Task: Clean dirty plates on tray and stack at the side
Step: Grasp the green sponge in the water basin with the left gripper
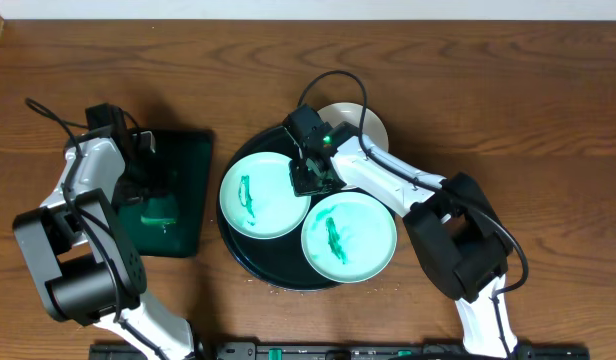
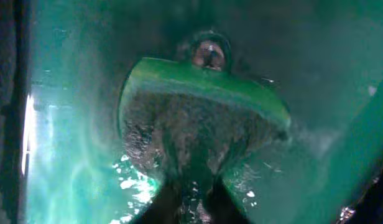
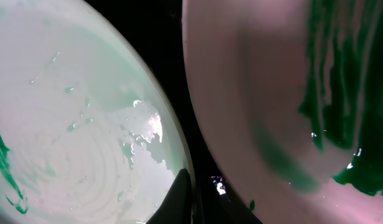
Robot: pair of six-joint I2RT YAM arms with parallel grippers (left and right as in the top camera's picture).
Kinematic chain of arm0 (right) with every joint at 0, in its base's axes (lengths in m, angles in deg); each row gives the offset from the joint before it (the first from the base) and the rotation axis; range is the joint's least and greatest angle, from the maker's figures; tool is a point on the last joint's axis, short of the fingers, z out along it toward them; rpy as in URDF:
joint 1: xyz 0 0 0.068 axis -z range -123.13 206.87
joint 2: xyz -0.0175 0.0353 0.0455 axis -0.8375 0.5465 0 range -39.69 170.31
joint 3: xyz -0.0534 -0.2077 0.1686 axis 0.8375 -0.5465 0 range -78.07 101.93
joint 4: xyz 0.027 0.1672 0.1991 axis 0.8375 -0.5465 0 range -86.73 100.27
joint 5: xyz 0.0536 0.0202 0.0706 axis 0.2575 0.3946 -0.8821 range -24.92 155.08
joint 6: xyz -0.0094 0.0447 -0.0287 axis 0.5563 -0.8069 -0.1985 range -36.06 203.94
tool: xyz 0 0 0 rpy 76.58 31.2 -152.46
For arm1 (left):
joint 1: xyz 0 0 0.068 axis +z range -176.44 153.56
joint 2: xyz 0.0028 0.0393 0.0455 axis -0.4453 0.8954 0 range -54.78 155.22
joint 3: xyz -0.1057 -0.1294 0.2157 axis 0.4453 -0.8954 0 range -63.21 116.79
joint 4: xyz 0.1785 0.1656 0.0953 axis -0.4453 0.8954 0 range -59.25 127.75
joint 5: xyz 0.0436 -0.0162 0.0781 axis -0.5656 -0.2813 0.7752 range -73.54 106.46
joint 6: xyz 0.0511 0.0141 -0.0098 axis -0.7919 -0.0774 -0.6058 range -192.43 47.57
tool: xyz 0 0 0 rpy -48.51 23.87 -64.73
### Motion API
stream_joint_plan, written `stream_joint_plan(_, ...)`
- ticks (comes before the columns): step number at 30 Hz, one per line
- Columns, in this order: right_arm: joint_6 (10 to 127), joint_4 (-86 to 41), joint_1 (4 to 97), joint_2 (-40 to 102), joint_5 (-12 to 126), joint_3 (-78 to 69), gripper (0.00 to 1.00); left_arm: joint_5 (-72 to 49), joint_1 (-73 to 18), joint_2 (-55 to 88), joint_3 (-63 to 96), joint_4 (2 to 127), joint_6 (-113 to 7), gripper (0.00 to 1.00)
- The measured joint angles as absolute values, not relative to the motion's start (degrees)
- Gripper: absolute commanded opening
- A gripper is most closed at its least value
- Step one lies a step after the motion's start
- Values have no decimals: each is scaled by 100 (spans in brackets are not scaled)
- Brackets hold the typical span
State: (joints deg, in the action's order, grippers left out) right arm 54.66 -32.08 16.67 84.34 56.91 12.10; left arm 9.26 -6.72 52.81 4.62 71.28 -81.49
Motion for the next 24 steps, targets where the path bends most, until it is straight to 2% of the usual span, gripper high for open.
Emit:
stream_joint_plan(6,5466,-3208,1667,8434,5674,1210,1,928,-672,5294,508,7268,-7819,7)
stream_joint_plan(13,5486,-3208,1702,8441,5588,1213,1,926,-672,5213,609,8039,-7552,7)
stream_joint_plan(24,5698,-3216,1846,8462,5250,1221,1,908,-674,3947,609,8479,-7196,7)
